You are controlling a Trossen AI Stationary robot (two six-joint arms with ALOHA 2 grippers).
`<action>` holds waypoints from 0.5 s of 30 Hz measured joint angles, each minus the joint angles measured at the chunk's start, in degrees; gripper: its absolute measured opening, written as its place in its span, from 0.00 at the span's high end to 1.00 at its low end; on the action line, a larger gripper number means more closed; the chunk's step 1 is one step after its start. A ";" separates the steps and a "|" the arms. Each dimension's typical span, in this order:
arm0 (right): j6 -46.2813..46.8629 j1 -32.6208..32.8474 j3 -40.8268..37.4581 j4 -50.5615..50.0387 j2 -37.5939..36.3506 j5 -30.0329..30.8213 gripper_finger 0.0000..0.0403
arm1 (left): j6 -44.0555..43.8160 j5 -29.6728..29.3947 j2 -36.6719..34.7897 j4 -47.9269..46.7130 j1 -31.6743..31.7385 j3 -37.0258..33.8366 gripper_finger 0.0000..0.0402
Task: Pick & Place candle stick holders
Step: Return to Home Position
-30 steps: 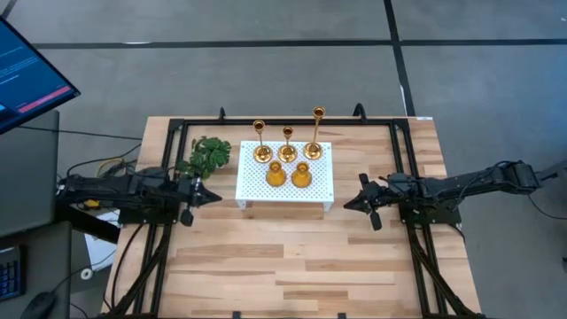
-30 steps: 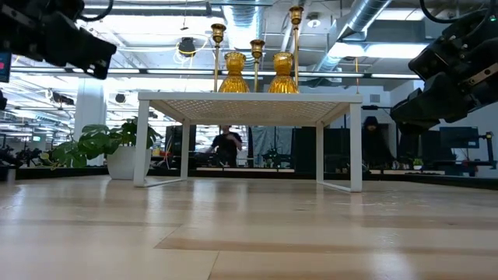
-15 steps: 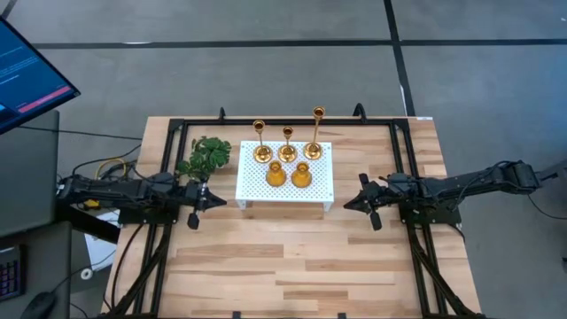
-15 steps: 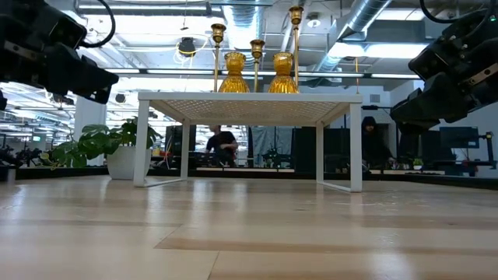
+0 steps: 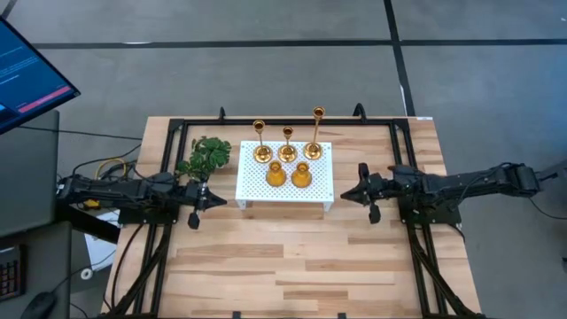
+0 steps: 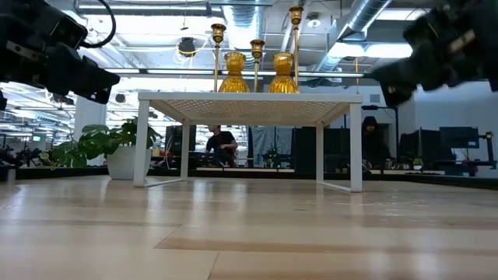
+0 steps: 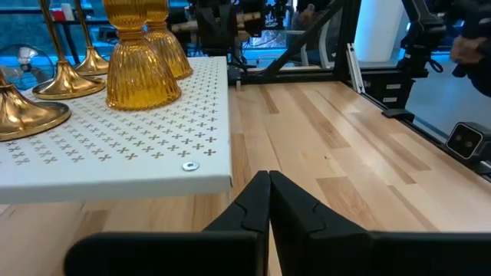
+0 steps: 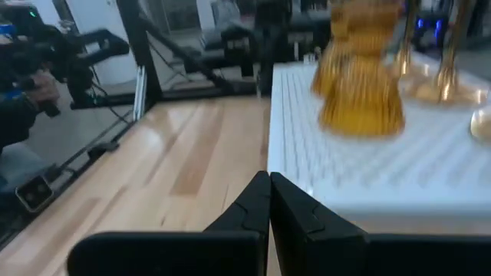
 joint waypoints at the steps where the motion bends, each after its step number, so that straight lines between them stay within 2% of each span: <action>1: -0.79 -0.48 1.17 -0.37 0.02 -0.74 1.00 | -0.06 0.00 0.00 0.00 0.00 -0.01 0.98; 6: -5.86 -3.88 8.22 -6.51 -0.39 -9.51 1.00 | -2.45 -0.02 0.00 0.00 0.00 0.01 0.98; 10: -8.61 -7.87 13.46 -17.99 -4.37 -10.46 1.00 | -2.42 -0.02 0.00 0.00 0.00 0.01 0.98; 15: -8.75 -11.71 14.31 -27.68 -13.54 -13.15 1.00 | -2.39 -0.02 0.00 0.00 0.00 0.01 0.98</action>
